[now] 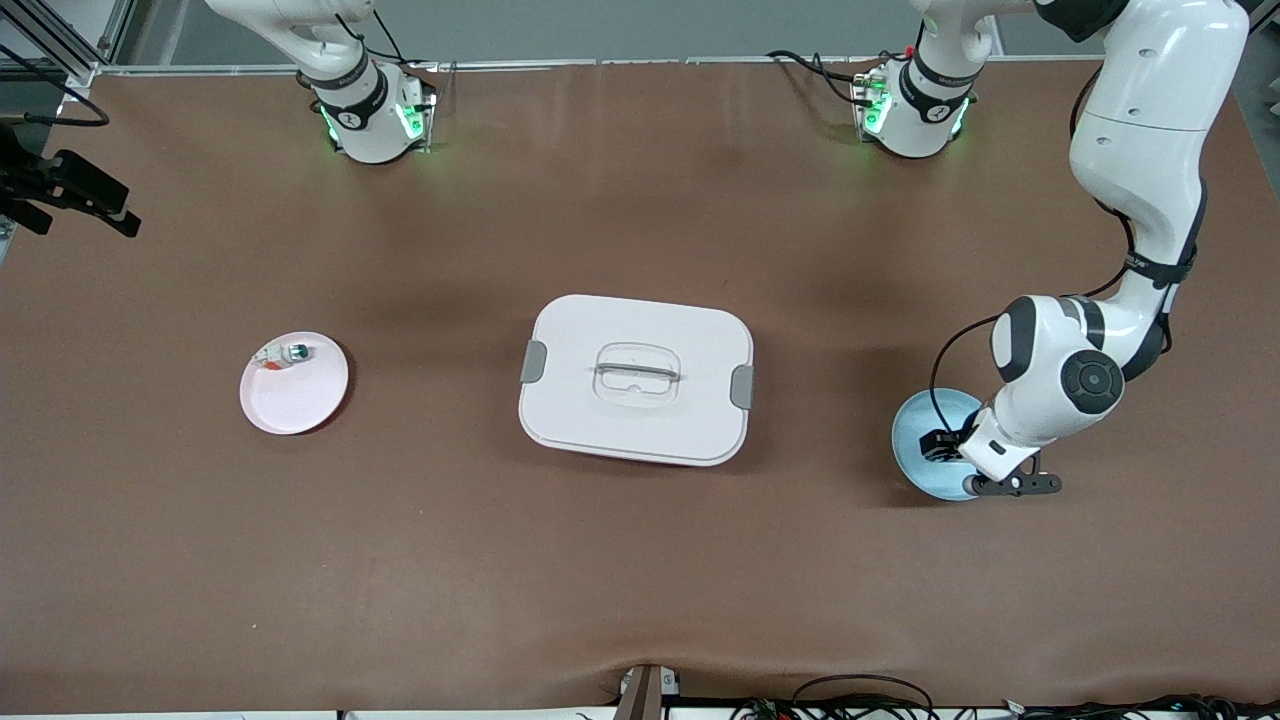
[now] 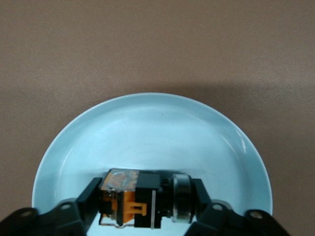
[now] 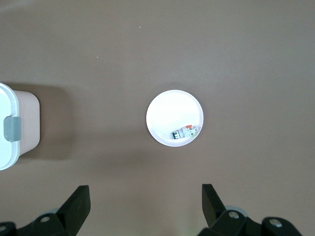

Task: Transfer orange switch to right arm and place
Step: 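Lower the left gripper and grasp the orange-topped black switch, then lift the switch with the left gripper and carry it over the box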

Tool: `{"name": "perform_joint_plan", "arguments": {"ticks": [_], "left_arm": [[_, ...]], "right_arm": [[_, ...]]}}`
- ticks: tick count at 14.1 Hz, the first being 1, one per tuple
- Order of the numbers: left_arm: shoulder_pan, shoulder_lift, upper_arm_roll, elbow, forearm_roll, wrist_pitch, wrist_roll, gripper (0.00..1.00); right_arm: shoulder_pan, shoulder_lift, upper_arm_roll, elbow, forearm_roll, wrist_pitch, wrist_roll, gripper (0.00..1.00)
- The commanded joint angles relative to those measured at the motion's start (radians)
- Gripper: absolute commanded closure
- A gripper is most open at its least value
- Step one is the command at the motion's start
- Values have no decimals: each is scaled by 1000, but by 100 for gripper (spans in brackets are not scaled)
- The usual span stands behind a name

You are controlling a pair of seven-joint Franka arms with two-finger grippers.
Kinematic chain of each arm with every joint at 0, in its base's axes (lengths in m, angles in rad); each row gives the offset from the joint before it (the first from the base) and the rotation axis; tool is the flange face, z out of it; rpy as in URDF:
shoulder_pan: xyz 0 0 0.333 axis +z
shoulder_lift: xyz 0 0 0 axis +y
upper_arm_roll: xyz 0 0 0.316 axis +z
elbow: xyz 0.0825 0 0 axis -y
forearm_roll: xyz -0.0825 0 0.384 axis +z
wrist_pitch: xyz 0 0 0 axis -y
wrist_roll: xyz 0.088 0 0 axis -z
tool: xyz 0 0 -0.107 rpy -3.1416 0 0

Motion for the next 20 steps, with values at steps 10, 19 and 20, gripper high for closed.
{"name": "perform_joint_plan", "arguments": {"ticks": [10, 19, 20], "left_arm": [[1, -175, -13, 20, 11, -174, 22, 100], [-2, -331, -112, 164, -155, -503, -129, 100], [-2, -329, -149, 200, -158, -555, -195, 100]], "right_arm": [[-25, -10, 5, -3, 2, -32, -4, 0], [-54, 17, 5, 29, 4, -46, -1, 0], [-56, 17, 5, 29, 2, -46, -1, 0]]}}
